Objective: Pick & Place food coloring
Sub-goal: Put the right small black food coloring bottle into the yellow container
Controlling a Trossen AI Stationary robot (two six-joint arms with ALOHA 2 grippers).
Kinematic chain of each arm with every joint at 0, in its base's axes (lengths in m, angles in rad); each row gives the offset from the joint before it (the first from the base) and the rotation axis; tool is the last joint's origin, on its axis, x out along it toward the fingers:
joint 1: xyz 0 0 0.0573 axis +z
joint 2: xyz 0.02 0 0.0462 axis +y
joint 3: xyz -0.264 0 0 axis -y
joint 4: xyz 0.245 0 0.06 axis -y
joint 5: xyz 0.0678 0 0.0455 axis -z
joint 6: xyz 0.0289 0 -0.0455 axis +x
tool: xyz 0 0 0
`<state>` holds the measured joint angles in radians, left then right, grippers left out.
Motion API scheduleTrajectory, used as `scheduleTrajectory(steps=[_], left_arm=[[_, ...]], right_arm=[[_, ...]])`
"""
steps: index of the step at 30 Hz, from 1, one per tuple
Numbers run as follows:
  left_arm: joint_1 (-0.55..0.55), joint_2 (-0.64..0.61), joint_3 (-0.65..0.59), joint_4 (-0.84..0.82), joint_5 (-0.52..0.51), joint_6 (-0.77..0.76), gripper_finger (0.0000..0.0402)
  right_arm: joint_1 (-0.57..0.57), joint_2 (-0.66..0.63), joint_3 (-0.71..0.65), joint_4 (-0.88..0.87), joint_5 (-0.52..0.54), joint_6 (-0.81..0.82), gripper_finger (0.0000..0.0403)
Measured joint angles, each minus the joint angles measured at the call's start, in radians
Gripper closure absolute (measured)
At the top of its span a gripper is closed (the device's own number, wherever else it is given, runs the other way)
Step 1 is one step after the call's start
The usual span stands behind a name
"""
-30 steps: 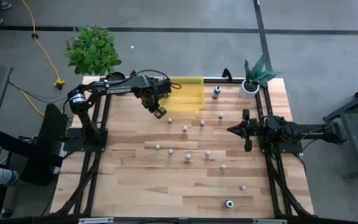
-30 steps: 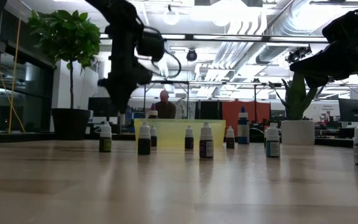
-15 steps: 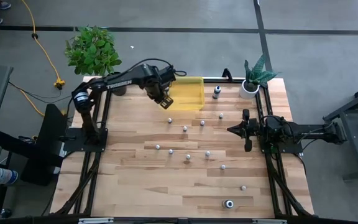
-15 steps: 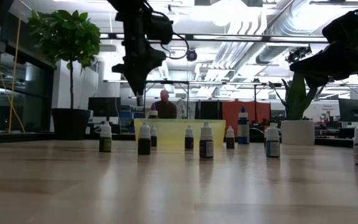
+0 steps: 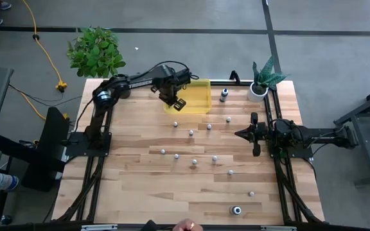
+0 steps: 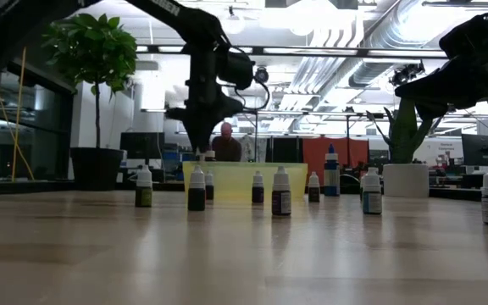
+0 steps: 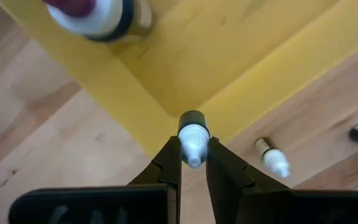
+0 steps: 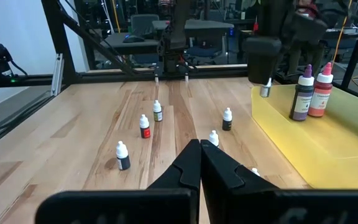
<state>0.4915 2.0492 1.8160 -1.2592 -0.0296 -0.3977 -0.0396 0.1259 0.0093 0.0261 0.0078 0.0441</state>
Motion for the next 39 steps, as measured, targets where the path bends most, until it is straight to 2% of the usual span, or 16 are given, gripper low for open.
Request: scheduleTrajectory(steps=[12,39], left_arm=[[0.014,0.081,0.001,0.065,-0.028,-0.019,0.0364],[0.039,0.099,-0.060,0.155,-0.032,-0.030,0.0364]], right_arm=[[0.000,-0.001,0.000,0.000,0.000,0.000,0.0402],[0.000,-0.001,0.000,0.000,0.000,0.000,0.0402]])
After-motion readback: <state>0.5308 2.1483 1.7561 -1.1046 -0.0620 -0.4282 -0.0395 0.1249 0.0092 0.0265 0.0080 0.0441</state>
